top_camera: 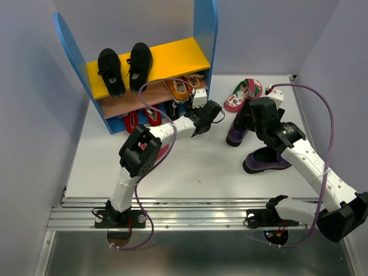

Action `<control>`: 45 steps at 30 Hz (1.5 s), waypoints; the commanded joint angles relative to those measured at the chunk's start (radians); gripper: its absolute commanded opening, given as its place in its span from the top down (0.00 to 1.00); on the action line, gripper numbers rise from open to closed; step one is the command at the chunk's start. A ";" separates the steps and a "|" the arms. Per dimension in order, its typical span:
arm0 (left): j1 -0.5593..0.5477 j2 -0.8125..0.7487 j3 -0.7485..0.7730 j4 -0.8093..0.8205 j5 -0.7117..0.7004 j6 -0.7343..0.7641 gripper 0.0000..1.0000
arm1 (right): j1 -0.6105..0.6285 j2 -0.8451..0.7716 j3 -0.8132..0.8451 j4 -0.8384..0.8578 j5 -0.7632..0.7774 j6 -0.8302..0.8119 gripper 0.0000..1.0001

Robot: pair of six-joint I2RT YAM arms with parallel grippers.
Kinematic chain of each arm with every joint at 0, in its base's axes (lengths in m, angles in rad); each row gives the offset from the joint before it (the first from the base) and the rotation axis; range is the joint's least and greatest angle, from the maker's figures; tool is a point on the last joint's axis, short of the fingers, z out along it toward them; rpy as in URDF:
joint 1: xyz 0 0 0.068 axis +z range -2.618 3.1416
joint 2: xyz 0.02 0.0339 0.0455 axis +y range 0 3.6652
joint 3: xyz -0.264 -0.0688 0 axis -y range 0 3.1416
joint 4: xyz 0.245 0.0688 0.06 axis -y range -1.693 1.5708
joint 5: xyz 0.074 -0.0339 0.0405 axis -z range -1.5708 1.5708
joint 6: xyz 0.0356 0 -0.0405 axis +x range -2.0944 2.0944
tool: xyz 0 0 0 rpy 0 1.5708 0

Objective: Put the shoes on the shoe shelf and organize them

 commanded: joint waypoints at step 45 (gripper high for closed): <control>0.117 0.178 0.312 0.047 -0.028 0.076 0.92 | -0.004 -0.070 0.066 -0.104 0.015 0.034 0.00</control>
